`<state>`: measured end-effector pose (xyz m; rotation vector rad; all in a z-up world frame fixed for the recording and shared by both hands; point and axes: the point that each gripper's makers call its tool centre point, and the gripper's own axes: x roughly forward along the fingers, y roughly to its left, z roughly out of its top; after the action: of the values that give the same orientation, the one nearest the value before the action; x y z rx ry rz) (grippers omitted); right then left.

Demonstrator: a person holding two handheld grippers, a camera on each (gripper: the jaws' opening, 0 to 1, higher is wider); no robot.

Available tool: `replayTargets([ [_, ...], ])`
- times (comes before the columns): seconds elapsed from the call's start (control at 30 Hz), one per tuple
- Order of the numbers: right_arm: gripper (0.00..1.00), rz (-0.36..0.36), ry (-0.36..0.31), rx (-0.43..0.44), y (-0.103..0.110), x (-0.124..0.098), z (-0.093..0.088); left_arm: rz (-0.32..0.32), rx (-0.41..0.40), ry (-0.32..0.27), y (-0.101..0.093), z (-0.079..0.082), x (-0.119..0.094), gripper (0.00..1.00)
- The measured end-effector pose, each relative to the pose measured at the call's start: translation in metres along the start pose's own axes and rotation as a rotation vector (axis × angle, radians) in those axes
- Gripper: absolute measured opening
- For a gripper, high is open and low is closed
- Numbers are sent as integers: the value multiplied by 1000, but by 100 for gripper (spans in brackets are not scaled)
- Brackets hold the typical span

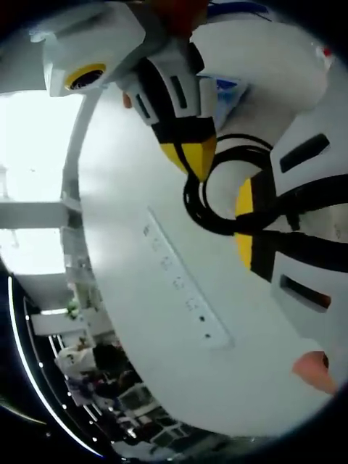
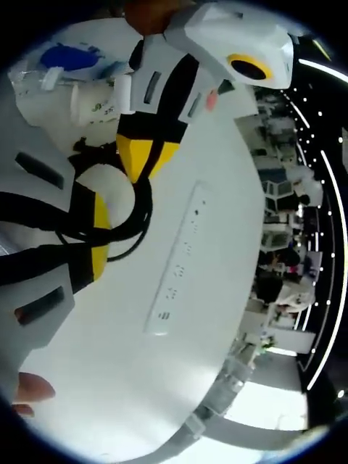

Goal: Arrange the tabletop items into an orderly group along one side of the table until the central work area is clear of visible clutter.

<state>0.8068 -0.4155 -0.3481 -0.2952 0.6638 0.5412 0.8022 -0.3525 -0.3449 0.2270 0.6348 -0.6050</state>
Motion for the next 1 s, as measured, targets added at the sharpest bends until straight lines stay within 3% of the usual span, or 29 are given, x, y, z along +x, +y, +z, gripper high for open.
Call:
replayTargets([
  [1.0,3,-22,-54,-38,0,-42,25,11,25,-53,-14,29,-34,2],
])
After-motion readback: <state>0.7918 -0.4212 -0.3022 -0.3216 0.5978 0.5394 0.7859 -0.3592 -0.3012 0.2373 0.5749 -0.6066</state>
